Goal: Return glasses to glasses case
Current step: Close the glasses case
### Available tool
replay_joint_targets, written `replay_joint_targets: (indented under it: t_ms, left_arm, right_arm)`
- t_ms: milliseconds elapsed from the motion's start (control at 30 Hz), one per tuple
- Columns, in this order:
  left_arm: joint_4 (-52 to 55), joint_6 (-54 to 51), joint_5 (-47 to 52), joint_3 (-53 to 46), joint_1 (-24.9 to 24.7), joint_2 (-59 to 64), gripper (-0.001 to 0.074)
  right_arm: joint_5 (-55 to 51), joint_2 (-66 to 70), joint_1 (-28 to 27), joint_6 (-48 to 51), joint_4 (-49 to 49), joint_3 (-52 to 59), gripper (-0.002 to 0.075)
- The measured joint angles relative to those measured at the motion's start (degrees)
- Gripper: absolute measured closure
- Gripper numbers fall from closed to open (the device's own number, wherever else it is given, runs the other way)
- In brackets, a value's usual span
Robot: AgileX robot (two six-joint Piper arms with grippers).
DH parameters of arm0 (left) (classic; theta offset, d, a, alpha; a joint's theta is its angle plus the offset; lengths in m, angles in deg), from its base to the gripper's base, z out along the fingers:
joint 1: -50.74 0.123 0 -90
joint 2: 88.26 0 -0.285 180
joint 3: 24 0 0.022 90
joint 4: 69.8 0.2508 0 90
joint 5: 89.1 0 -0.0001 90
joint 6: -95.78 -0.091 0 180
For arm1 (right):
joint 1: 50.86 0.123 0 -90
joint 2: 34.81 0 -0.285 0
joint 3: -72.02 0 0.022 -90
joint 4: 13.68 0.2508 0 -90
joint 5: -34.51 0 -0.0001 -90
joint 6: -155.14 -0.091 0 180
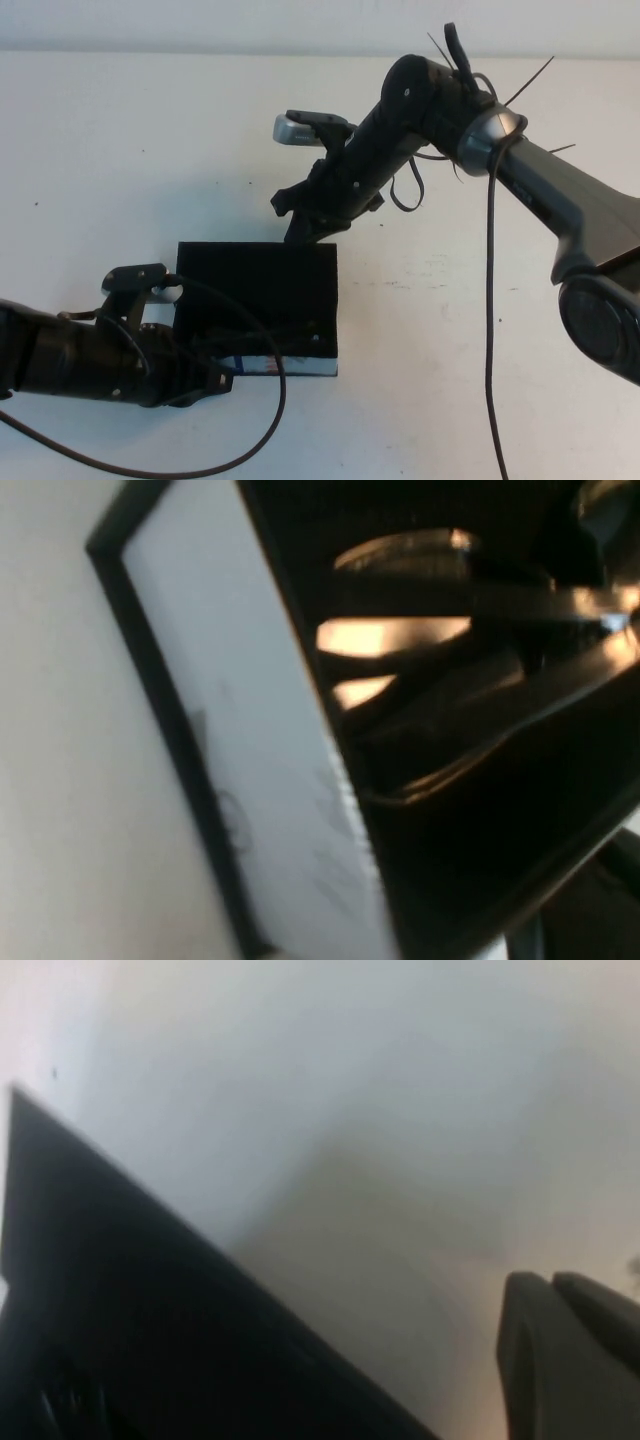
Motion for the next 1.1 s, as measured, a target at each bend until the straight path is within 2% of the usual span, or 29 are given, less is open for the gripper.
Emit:
replay_joint_targets:
  t_ms: [400, 867, 1000, 1100]
  left_arm:
    - [0.0, -0.1, 0.0, 0.0, 0.0, 0.0, 0.0739]
    - [-0.9, -2.2, -0.8, 0.0, -0.1, -0.5, 0.0739]
    - [5.2, 4.1, -3.3, -0.1, -0.1, -3.6, 0.0739]
    - [14.5, 12.7, -3.6, -0.2, -0.1, -7.9, 0.0739]
  right_arm:
    - [0.1, -7.1, 2.0, 1.2, 0.1, 6.7, 0.0737]
    - [0.1, -14.1, 8.3, 2.5, 0.2, 18.3, 0.0737]
    - [0.1, -16.2, 8.6, 2.6, 0.1, 21.1, 0.0737]
    - [0.1, -17.1, 8.7, 2.6, 0.1, 23.0, 0.0737]
